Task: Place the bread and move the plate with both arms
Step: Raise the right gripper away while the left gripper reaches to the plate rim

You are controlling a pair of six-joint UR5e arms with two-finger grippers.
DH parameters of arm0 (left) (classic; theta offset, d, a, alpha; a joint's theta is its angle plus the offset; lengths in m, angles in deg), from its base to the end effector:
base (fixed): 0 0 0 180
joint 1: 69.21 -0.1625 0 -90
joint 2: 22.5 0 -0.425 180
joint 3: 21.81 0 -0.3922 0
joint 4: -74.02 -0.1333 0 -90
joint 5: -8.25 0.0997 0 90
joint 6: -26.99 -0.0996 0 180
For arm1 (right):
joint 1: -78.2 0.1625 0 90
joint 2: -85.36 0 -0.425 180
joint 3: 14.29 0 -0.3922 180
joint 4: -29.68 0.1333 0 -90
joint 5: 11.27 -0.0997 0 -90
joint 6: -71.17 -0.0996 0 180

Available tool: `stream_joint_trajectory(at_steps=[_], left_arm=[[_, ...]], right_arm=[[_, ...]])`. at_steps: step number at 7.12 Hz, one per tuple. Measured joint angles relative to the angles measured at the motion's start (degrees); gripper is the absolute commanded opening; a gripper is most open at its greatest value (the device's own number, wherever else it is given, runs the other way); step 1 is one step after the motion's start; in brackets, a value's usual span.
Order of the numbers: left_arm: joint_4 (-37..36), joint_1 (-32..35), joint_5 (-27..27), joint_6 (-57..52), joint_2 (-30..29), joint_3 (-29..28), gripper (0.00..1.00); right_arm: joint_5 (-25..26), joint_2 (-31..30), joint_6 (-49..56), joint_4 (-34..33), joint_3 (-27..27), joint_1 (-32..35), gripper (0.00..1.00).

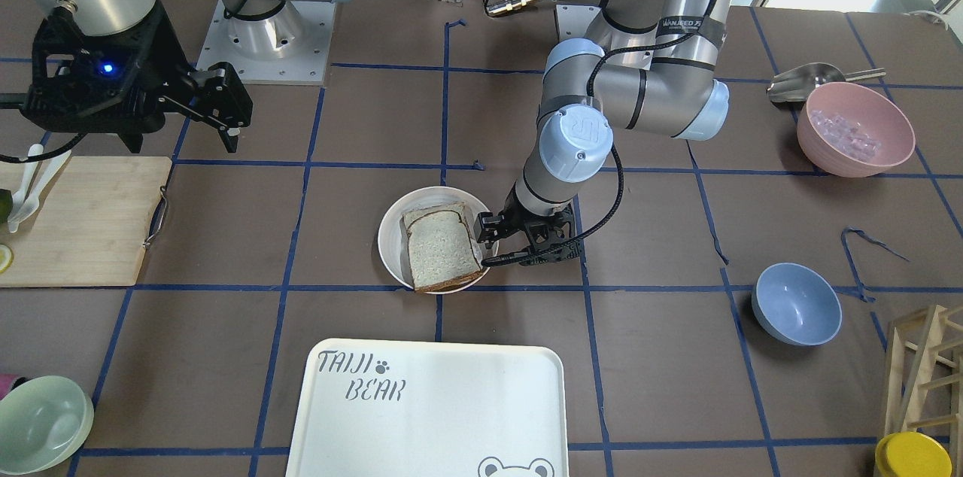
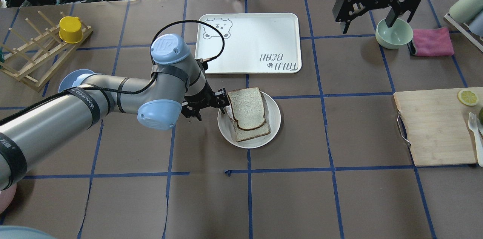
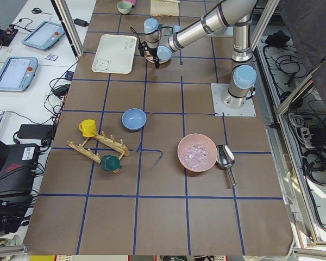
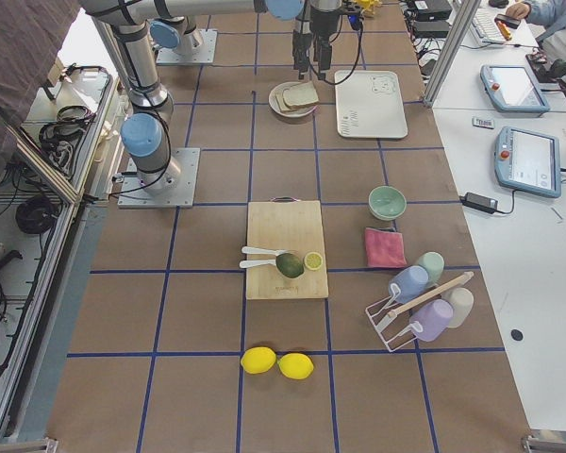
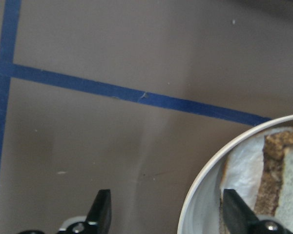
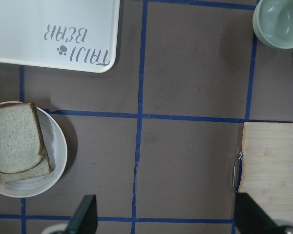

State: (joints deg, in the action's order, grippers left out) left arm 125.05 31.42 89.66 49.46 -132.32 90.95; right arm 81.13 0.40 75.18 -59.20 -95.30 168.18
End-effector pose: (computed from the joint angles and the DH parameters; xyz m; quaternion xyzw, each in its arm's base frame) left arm -0.2427 -0.4898 0.1924 0.1051 -0.9911 -0.0514 0.0628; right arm 0.1289 -0.5331 0.5184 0.0343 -0.9989 0.0239 0.0218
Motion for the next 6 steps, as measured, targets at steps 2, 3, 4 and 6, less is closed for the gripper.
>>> stream_joint_trajectory(at_steps=[2, 3, 4, 6], left_arm=[[-1.2, 0.7, -0.1, -0.1, 0.2, 2.1, 0.44], [-1.5, 1.0, -0.2, -0.2, -0.2, 2.3, 0.00], [-1.8, 1.3, -0.2, -0.1, -0.4, 2.3, 0.00], [-2.4, 1.7, -0.3, -0.1, -0.4, 1.8, 0.00]], right_arm=[[-1.5, 0.0, 0.2, -2.2, -0.8, 0.0, 1.00], [-1.7, -0.2, 0.2, -2.9, -1.5, -0.1, 1.00], [-1.9, -0.3, 0.2, -3.4, -1.9, -0.1, 1.00], [-2.2, -0.4, 0.2, -4.7, -2.5, -0.1, 1.00]])
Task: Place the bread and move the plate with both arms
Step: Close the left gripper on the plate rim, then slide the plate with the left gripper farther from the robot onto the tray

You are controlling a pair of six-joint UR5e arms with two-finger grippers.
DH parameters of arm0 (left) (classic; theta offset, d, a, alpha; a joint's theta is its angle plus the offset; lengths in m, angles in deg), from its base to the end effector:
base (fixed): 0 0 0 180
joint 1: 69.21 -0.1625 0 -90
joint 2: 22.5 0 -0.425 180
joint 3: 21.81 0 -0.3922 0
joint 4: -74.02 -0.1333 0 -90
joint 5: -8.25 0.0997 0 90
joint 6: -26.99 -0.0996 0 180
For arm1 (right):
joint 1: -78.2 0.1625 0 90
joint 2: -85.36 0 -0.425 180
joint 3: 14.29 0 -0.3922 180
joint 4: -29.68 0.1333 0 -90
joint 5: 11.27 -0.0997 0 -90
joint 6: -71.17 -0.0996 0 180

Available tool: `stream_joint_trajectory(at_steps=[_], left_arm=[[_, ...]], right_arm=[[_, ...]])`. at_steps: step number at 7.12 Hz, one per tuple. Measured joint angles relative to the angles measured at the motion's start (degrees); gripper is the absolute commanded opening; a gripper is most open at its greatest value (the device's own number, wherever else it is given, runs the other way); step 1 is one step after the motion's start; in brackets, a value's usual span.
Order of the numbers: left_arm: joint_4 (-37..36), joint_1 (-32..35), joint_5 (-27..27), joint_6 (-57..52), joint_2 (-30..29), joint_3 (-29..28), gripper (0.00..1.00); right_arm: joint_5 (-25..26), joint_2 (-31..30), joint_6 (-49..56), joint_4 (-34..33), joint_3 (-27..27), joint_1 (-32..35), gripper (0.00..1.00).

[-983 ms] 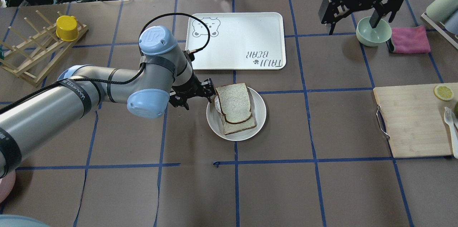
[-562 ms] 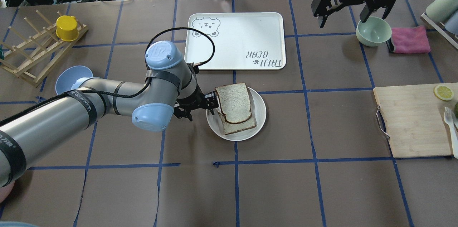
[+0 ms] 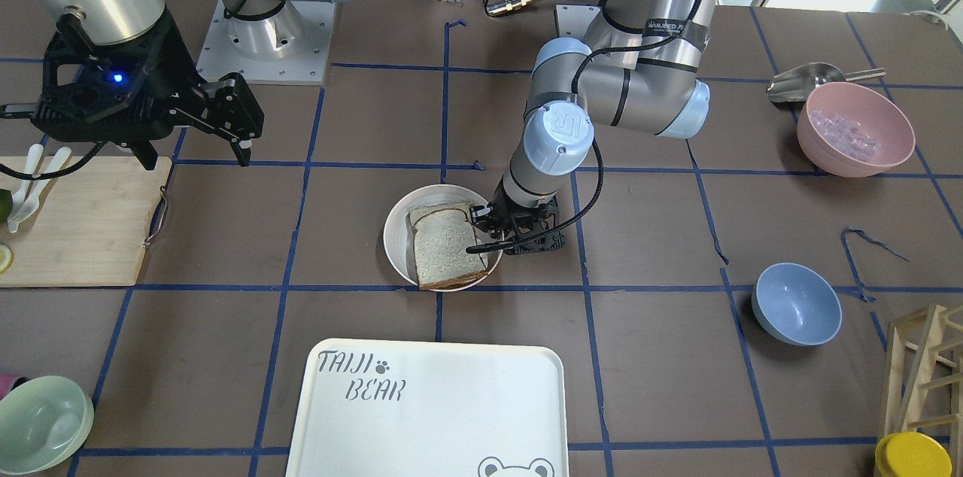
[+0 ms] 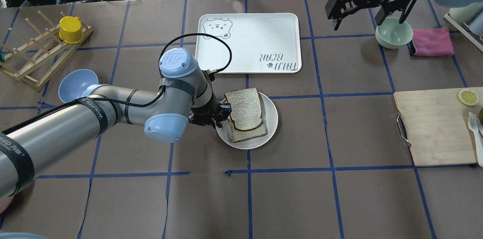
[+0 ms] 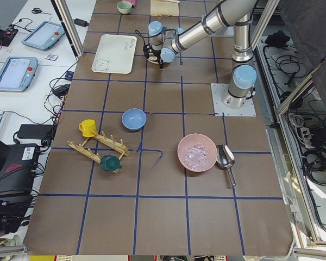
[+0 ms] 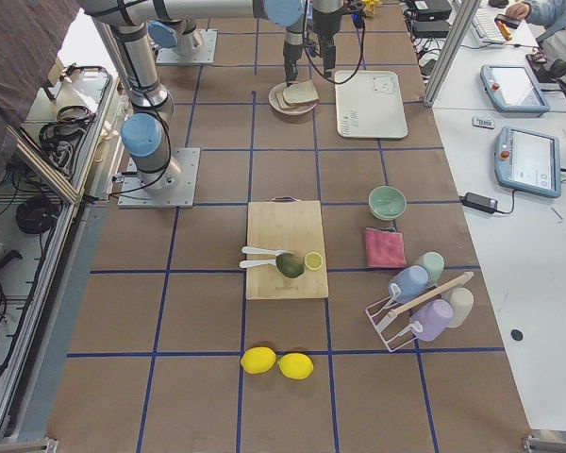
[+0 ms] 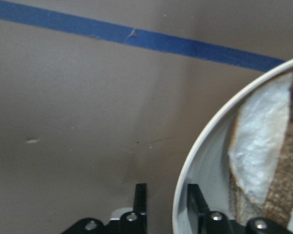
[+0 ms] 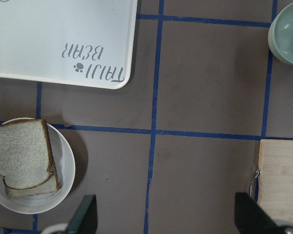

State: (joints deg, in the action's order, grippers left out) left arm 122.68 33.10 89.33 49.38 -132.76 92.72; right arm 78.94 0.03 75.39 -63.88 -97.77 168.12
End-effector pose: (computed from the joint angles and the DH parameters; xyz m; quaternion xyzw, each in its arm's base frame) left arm -0.2560 -0.4755 0.1807 0.0899 -0.9925 -0.0518 0.0652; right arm 0.1322 -0.5354 0.5090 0.0360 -0.9982 0.0471 0.0036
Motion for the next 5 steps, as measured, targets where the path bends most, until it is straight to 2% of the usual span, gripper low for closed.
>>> stream_joint_trajectory(at_steps=[5], left_arm=[[1.0, -0.3, 0.0, -1.2, 0.1, -5.3, 0.00]], right_arm=[[-0.2, -0.8, -0.6, -0.3, -0.4, 0.2, 1.00]])
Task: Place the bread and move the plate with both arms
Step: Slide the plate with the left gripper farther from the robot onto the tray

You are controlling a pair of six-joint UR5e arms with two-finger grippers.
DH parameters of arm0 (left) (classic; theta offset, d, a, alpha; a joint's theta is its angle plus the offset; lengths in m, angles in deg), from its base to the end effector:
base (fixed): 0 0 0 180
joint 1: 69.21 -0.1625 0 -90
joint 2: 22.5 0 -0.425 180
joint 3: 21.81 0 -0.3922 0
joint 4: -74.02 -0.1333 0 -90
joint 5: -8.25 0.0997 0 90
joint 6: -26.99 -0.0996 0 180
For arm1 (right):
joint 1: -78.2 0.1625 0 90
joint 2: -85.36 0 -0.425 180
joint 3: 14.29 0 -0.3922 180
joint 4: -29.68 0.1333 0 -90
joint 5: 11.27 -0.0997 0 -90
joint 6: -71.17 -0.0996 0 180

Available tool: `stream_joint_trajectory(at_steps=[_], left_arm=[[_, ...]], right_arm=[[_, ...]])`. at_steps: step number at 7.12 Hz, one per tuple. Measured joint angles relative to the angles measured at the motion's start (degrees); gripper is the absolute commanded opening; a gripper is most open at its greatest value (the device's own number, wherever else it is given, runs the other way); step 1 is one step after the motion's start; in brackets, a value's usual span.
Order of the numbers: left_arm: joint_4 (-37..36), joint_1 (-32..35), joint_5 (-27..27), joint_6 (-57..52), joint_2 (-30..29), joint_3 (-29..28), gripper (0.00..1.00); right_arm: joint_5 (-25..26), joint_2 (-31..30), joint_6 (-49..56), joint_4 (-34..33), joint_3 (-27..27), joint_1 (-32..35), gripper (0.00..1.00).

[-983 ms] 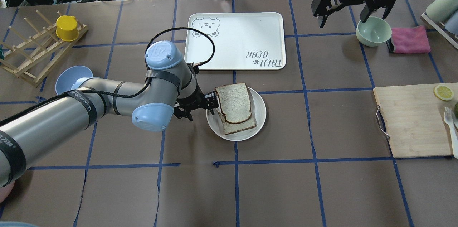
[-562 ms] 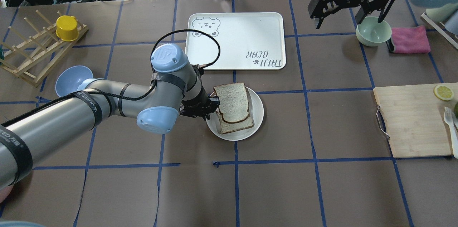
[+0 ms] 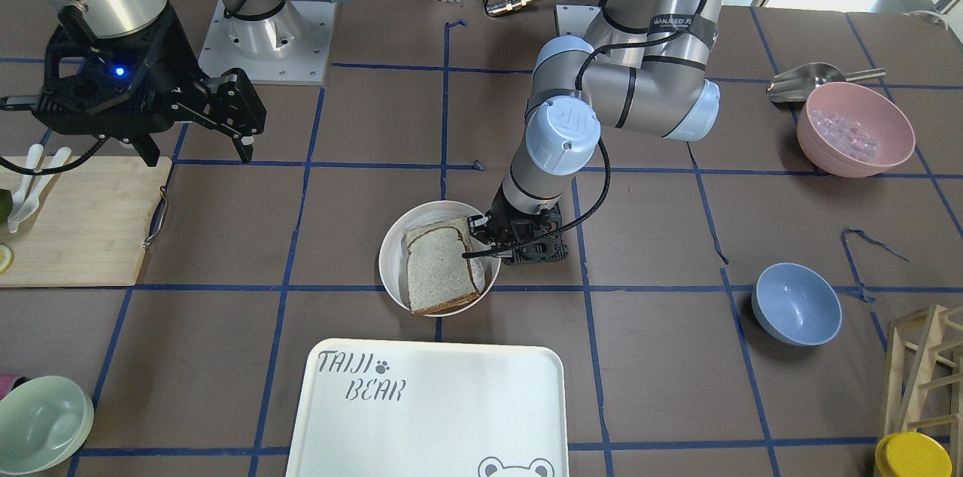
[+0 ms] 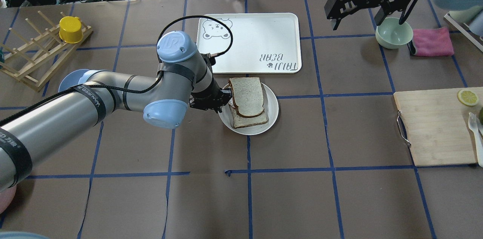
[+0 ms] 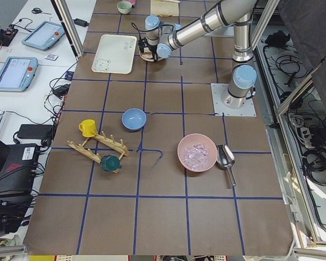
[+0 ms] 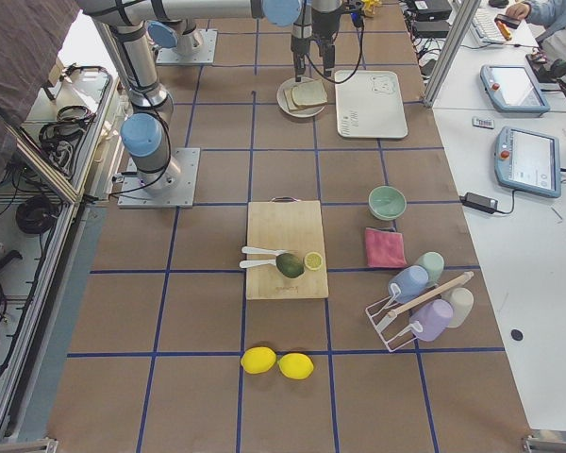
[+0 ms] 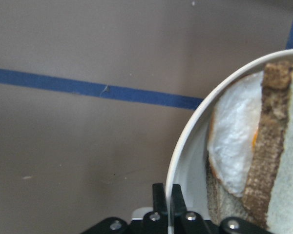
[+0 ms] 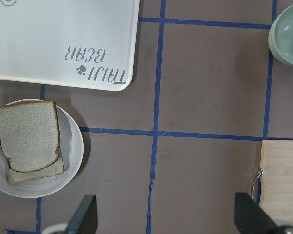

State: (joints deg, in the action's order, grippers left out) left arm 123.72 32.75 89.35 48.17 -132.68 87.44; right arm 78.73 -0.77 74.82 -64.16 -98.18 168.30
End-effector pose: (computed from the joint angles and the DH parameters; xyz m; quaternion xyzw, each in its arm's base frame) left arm -0.2596 -0.5080 0.2154 0.0795 -0.9938 -0.0149 0.0765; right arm 0.1342 -0.5300 0.5134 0.0327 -0.9981 0.0530 0.0016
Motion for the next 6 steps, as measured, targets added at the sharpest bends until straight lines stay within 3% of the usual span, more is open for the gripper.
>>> stream_joint_trajectory(at_steps=[4, 6], left_arm=[[3.5, -1.8, -2.7, -1.7, 1.3, -4.3, 0.00], [7.0, -3.7, -2.8, -6.2, -2.1, -12.2, 0.00]], right_arm=[[0.1, -0.3, -0.2, 0.4, -0.1, 0.1, 1.00], [0.0, -0.3, -0.2, 0.2, -0.2, 0.1, 1.00]])
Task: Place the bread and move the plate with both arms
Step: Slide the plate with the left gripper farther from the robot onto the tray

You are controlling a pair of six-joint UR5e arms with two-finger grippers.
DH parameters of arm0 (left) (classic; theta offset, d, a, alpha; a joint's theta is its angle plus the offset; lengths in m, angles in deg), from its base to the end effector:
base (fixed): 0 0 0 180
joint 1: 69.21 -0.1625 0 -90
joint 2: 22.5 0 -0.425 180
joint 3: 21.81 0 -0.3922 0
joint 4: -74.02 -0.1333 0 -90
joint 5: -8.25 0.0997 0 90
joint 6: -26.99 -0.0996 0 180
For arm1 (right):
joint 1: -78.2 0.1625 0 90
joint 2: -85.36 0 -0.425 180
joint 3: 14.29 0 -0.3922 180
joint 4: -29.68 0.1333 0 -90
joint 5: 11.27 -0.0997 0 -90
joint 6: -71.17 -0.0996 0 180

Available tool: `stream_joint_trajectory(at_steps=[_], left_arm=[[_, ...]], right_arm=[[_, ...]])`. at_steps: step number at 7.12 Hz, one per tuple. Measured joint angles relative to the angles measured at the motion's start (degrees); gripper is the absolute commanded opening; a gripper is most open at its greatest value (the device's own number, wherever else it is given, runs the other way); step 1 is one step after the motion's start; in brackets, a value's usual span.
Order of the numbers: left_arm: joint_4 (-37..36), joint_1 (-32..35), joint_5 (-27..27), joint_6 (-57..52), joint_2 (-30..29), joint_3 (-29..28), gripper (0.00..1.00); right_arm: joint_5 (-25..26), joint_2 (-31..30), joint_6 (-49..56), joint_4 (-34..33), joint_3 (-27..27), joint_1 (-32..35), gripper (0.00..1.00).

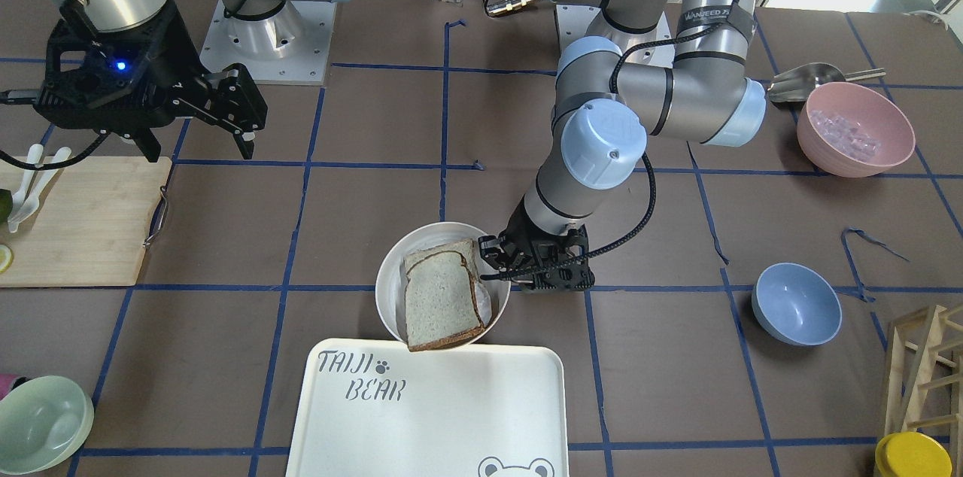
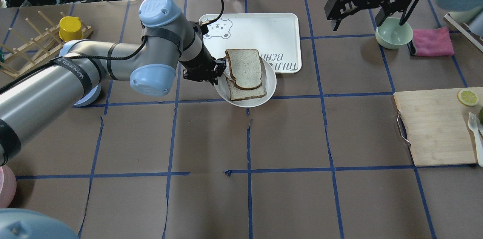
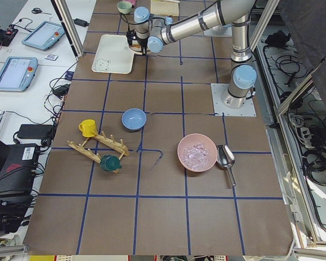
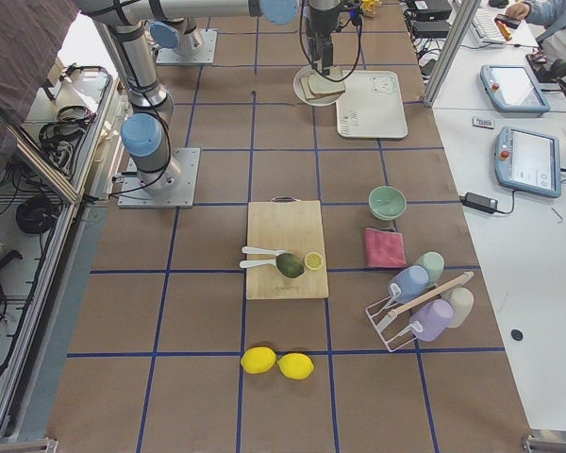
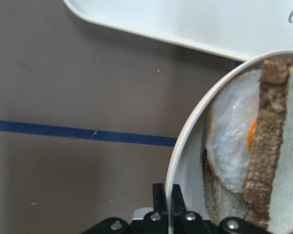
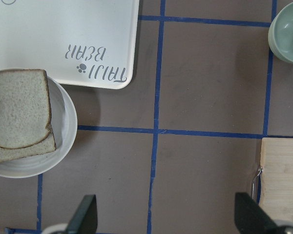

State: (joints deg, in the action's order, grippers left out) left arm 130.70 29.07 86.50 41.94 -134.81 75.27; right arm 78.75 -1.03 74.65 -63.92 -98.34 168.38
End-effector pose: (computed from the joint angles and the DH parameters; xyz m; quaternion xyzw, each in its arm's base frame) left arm -0.2397 -0.5807 0.2728 0.0543 -0.9927 0.0128 0.1071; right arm 0.1349 -0.5277 0.5139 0.0319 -0.9981 0.0518 0.0017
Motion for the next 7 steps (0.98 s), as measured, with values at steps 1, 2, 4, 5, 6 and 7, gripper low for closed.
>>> stream_joint_trajectory(at_steps=[1, 2, 4, 5, 6, 7], left_arm=[[3.6, -0.9, -0.1, -2.4, -3.2, -7.1, 0.00], [6.2, -1.4, -0.9, -3.9, -7.1, -14.1, 0.00], [7.6, -1.6, -2.7, -5.8, -15.1, -24.5, 0.00], [7.5, -1.7, -3.0, -6.9, -18.8, -27.9, 0.00], [7.3, -1.7, -3.1, -7.7, -21.4, -29.8, 0.00], [7.0, -1.7, -4.0, -8.8, -22.9, -30.5, 0.25]], right_arm=[[0.0, 0.0, 0.0, -0.1, 0.0, 0.0, 1.00], [0.0, 0.0, 0.0, -0.1, 0.0, 0.0, 1.00], [0.0, 0.0, 0.0, -0.1, 0.0, 0.0, 1.00], [0.0, 0.0, 0.0, -0.1, 0.0, 0.0, 1.00], [0.0, 0.0, 0.0, -0.1, 0.0, 0.0, 1.00], [0.0, 0.0, 0.0, -0.1, 0.0, 0.0, 1.00]])
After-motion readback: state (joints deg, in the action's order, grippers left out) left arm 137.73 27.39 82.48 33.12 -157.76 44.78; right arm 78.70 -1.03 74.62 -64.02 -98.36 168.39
